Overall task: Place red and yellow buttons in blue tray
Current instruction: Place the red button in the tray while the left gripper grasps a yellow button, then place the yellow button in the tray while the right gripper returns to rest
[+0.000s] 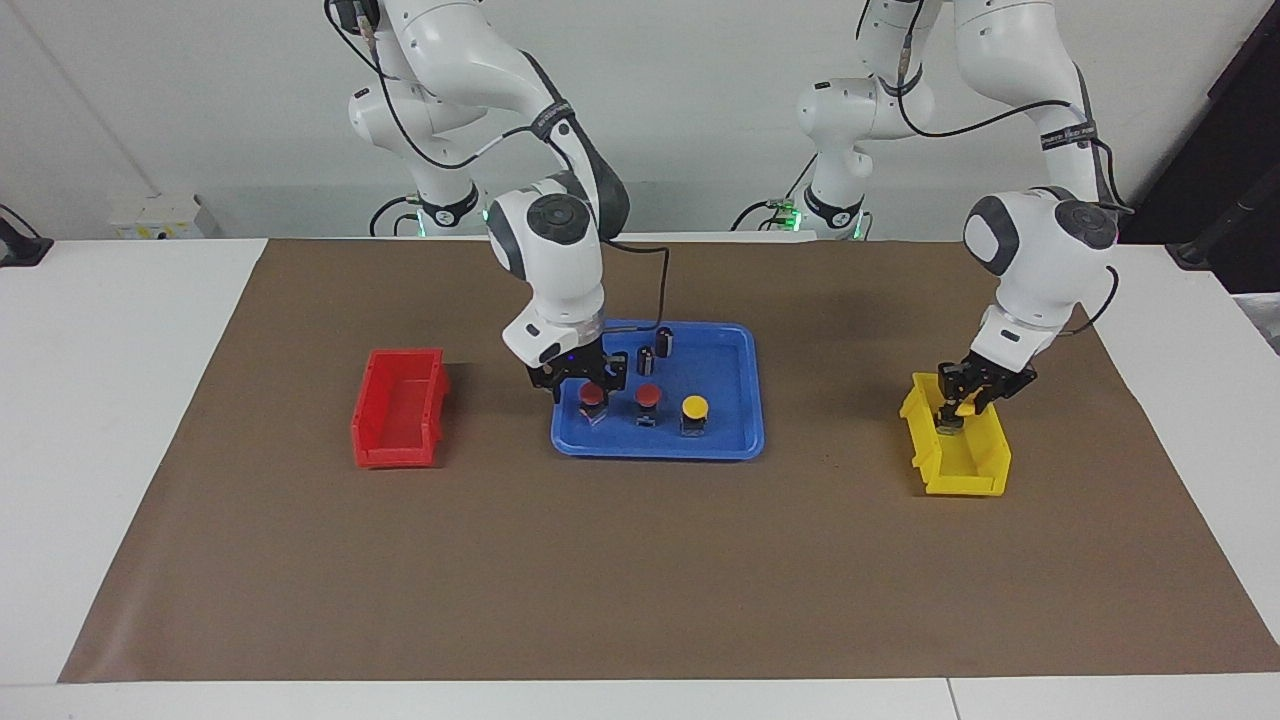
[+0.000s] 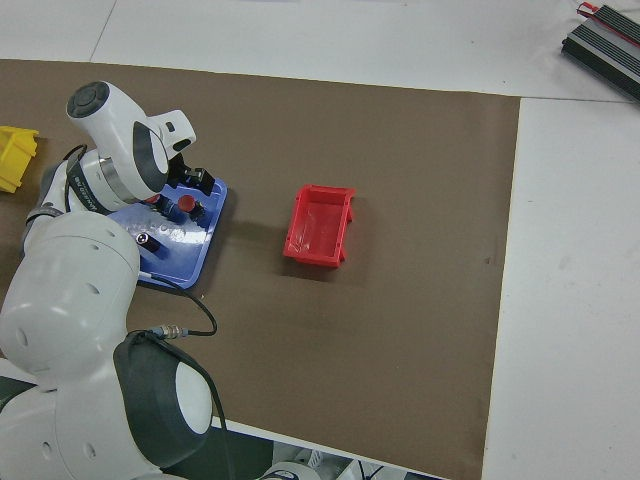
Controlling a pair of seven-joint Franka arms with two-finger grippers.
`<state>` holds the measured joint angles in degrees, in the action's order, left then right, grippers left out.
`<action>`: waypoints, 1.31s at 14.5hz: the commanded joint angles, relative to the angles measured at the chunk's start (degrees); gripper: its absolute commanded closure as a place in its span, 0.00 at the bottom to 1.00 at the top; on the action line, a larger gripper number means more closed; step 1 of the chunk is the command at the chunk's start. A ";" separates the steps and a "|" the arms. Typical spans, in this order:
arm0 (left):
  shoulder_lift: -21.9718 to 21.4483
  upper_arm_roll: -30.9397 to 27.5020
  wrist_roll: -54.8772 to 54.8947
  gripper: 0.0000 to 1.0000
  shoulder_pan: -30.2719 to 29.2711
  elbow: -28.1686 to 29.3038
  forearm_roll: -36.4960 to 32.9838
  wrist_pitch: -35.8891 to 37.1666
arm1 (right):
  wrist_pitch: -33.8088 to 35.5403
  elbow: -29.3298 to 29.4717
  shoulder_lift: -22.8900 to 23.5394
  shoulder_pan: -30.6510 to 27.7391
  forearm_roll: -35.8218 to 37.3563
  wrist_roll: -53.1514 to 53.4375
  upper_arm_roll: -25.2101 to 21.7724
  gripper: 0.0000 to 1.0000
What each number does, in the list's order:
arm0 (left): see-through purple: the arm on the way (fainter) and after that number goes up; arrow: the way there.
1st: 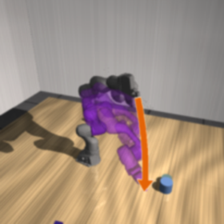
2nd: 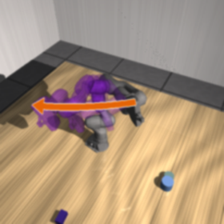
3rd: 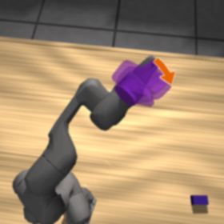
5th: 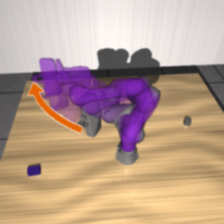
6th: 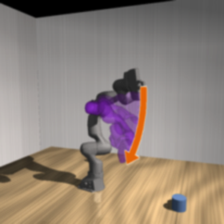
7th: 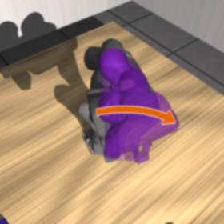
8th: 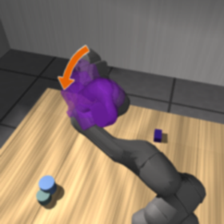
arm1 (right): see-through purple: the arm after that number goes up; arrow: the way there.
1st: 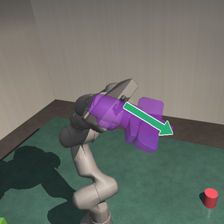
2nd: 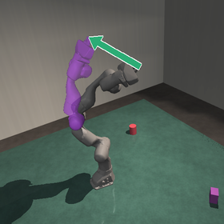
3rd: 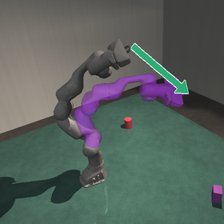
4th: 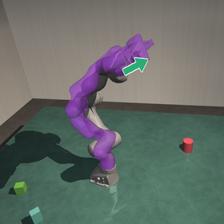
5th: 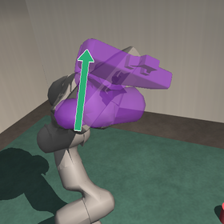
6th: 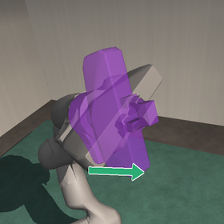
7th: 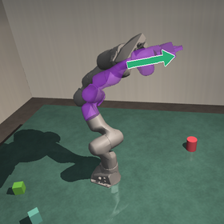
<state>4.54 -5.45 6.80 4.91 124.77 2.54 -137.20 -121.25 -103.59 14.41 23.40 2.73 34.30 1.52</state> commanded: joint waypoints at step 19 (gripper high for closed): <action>7.50 0.88 -33.43 0.99 30.50 -12.11 4.40 5.46 | 33.98 12.54 -16.08 -27.89 -2.37 -34.56 -0.64 0.00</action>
<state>12.85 -3.59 -26.23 34.25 109.65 5.85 -128.29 -87.10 -90.33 -1.24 -3.90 2.28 1.21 0.69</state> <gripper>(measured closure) 0.590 0.000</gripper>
